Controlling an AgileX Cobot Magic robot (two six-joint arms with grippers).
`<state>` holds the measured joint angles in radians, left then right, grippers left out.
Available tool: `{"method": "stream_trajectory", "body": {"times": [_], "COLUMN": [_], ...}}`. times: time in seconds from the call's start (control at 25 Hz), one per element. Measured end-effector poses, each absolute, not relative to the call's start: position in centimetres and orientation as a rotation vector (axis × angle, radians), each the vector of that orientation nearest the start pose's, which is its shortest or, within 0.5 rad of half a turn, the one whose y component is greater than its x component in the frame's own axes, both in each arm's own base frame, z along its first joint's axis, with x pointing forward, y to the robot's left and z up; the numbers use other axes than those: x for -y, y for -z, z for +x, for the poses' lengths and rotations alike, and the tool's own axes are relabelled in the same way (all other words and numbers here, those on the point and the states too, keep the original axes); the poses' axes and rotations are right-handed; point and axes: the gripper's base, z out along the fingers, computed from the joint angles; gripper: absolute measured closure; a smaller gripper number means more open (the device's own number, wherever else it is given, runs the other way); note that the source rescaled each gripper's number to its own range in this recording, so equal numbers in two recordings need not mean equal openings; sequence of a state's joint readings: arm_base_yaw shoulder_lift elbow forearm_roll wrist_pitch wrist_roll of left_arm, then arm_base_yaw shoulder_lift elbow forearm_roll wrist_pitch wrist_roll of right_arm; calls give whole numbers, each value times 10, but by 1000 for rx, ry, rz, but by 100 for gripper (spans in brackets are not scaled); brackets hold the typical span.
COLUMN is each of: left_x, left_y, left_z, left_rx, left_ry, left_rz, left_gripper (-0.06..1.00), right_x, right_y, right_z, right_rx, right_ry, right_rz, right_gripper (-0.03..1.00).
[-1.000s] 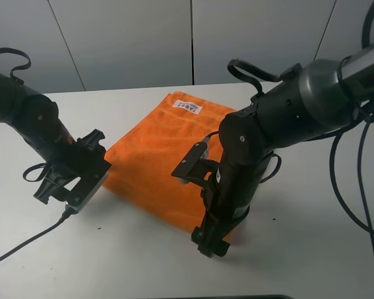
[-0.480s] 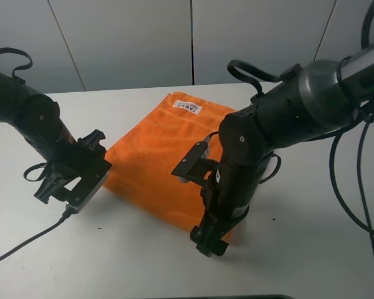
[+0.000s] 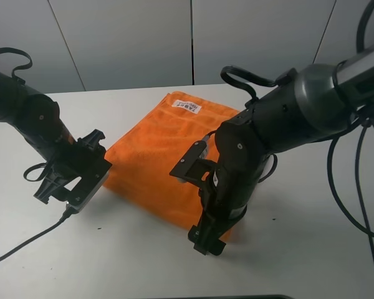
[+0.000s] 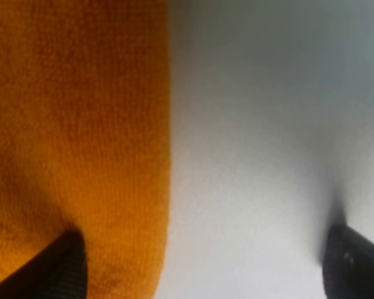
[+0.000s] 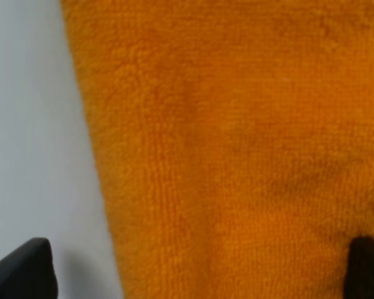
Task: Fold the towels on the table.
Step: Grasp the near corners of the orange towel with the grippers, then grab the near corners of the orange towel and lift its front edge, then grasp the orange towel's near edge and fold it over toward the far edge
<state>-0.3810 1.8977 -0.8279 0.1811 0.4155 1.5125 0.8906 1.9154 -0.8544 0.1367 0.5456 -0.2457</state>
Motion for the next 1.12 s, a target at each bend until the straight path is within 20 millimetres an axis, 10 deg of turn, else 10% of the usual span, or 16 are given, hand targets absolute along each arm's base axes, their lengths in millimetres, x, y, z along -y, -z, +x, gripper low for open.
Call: {"method": "stream_trajectory", "body": {"times": [0.16, 0.44, 1.12], "left_x": [105, 106, 107], "left_y": [-92, -90, -90], "left_z": [281, 283, 280], "left_rx": [1699, 1810, 1920], "left_ry": [259, 268, 232], "left_rz": [-2739, -2695, -2608], "left_gripper": [7, 92, 94], "right_x": [-241, -245, -239], "right_y": [-90, -88, -88], "right_z": [173, 168, 165], "right_rx": [-2660, -2647, -2642], "right_ry": [-120, -119, -63], "right_rz": [-1594, -1621, -1757], "right_gripper": [7, 96, 97]}}
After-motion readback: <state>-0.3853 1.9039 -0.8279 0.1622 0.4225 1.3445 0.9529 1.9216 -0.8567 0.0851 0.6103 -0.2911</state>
